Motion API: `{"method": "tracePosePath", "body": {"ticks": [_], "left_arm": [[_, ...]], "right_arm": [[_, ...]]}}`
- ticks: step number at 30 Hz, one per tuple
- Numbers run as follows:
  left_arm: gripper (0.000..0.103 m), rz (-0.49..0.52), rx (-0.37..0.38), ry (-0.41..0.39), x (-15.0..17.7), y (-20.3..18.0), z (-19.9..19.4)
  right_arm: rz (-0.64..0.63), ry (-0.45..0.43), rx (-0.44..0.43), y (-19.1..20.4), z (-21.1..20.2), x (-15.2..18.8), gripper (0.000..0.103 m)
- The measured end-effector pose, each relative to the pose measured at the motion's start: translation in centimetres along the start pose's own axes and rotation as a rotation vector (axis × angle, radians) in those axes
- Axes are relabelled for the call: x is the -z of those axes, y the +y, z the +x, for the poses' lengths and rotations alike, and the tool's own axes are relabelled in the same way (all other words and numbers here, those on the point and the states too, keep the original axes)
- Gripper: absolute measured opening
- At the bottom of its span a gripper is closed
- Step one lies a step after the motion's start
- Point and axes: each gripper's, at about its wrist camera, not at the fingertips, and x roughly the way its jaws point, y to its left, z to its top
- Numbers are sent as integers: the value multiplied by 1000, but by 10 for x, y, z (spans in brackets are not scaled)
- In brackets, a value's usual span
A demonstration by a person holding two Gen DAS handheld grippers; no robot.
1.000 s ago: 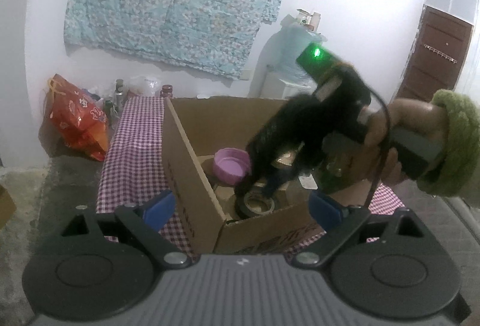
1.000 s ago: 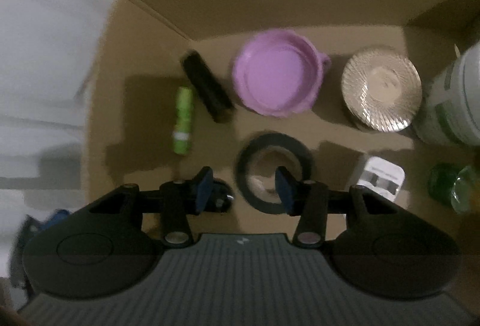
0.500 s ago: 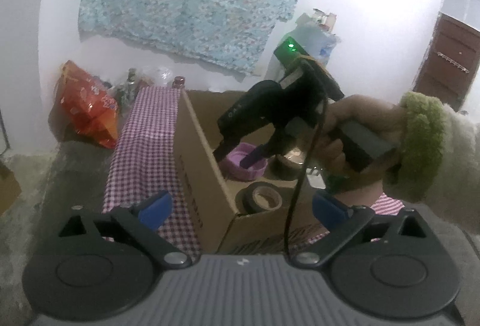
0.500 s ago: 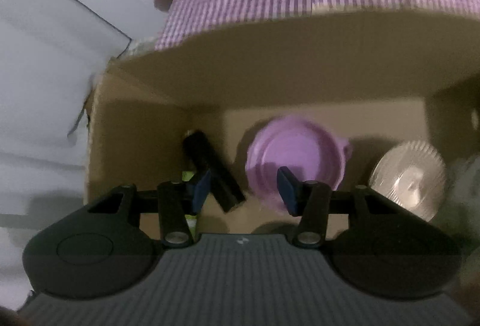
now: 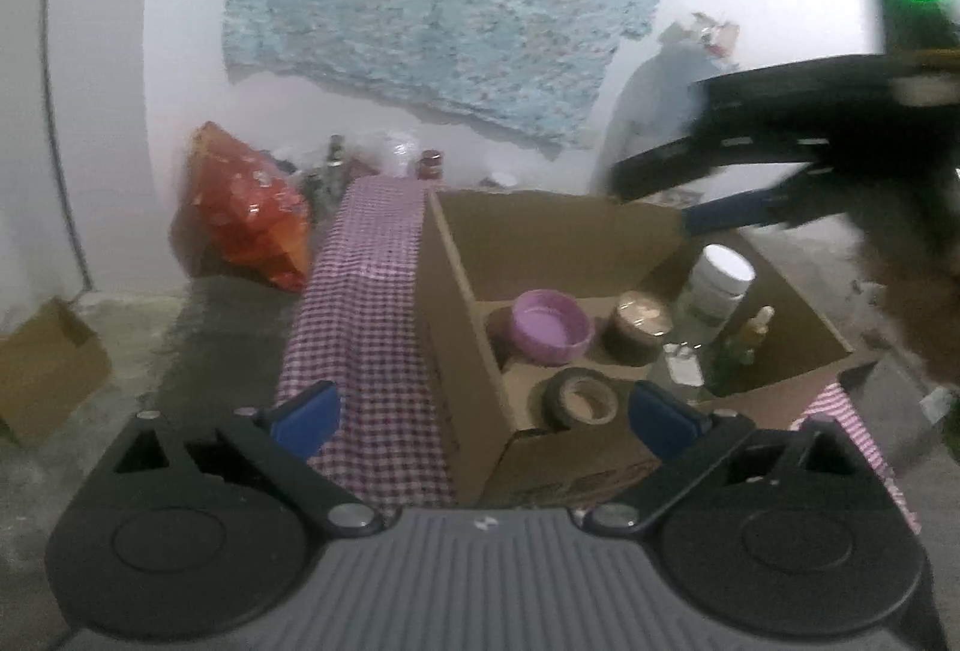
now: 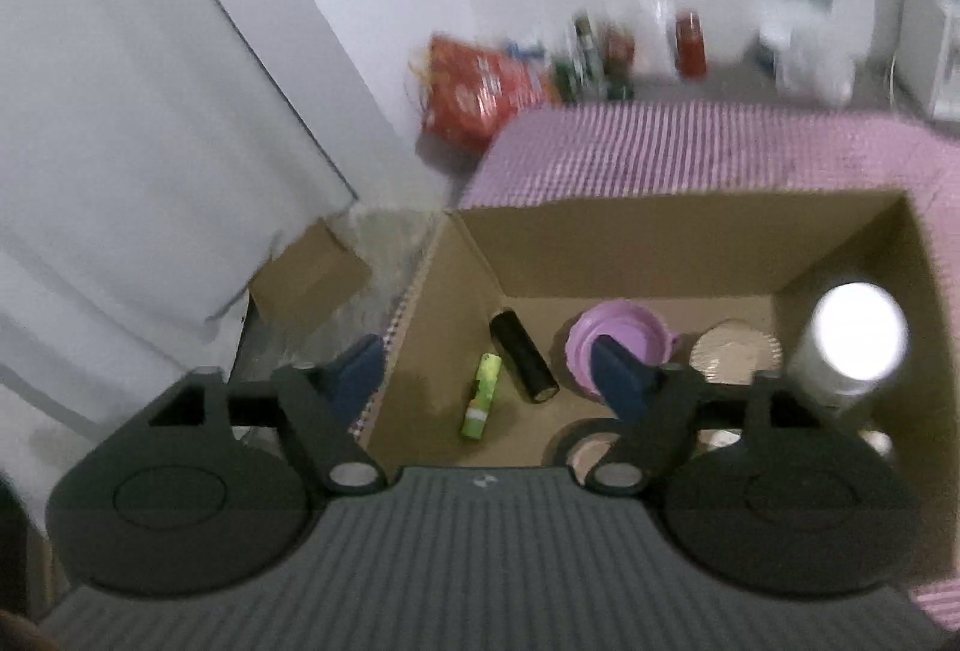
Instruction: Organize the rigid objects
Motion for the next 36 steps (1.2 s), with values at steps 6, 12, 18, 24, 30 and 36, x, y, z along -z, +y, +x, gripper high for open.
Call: {"method": "tracePosePath", "body": {"ticks": [6, 12, 18, 24, 30, 36], "left_arm": [[103, 38, -65, 12, -6, -11, -7], [103, 45, -112, 9, -7, -23, -12], [103, 27, -116, 26, -9, -31, -11], [103, 58, -137, 38, -9, -46, -9], [103, 55, -131, 56, -8, -59, -5], [103, 43, -177, 51, -8, -70, 1]], "right_arm": [[-38, -164, 53, -4, -71, 45, 96], [-87, -285, 205, -9, -107, 97, 101], [-108, -326, 337, -17, -119, 139, 101], [-115, -355, 465, -25, -108, 168, 101], [-128, -394, 550, -37, -106, 192, 101], [-84, -425, 577, -50, -108, 205, 102]]}}
